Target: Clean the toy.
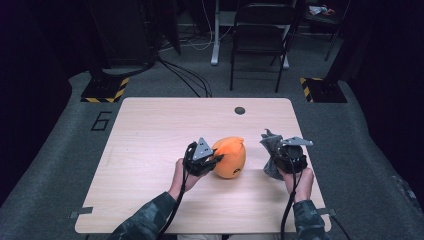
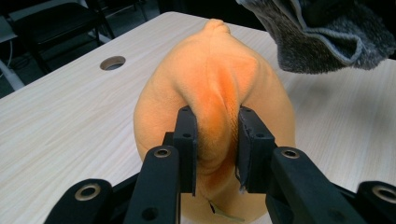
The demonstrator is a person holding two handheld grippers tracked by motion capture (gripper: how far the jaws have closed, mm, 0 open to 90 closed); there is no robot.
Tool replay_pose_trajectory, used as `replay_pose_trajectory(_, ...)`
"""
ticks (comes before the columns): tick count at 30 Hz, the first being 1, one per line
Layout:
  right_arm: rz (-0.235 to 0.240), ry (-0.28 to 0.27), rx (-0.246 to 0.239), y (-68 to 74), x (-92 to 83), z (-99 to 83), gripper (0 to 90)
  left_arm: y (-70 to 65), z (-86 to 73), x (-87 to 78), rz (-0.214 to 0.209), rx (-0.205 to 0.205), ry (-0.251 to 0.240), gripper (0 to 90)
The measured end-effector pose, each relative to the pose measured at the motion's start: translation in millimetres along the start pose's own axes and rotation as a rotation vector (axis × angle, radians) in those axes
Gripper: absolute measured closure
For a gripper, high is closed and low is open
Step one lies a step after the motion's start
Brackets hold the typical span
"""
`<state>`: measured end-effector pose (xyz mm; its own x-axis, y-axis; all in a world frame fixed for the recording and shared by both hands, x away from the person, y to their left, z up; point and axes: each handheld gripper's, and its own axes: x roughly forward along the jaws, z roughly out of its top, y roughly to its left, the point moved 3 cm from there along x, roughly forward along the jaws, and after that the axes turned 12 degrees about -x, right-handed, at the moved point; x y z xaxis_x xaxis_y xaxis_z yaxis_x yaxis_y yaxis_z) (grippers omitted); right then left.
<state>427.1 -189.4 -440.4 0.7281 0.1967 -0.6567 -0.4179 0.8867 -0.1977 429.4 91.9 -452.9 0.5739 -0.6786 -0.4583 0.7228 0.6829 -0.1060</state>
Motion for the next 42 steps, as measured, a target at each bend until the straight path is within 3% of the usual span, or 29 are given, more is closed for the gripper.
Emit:
replay_pose_trajectory(3,-0.008,0.030,0.017,-4.2,3.9,-5.6,72.2,4.6,1.3,-3.8,-0.003,-0.029,-0.007,72.4)
replay_pose_trajectory(8,-0.029,0.085,0.050,-11.2,15.7,-18.1,71.6,17.8,-2.0,-4.5,0.018,-0.076,0.024,72.2)
replay_pose_trajectory(14,-0.025,0.138,0.084,-18.6,31.4,-34.5,69.6,43.2,-9.0,-3.7,0.057,-0.176,0.033,71.2)
replay_pose_trajectory(21,-0.022,0.193,0.078,-17.6,49.5,-46.6,64.0,65.4,-16.7,-2.6,0.109,-0.235,0.059,64.9)
replay_pose_trajectory(27,-0.025,0.208,0.068,-13.0,59.0,-48.6,54.1,78.6,-20.7,-1.8,0.163,-0.249,0.073,54.8)
replay_pose_trajectory(33,-0.016,0.212,0.074,-9.9,64.8,-49.4,35.4,94.6,-24.1,-3.9,0.253,-0.248,0.076,44.8)
replay_pose_trajectory(36,-0.006,0.202,0.075,-10.2,65.5,-49.6,27.4,101.8,-26.2,-4.8,0.266,-0.270,0.075,40.6)
replay_pose_trajectory(42,0.015,0.168,0.078,-14.6,62.3,-49.6,17.8,102.9,-25.0,-6.6,0.265,-0.265,0.066,34.3)
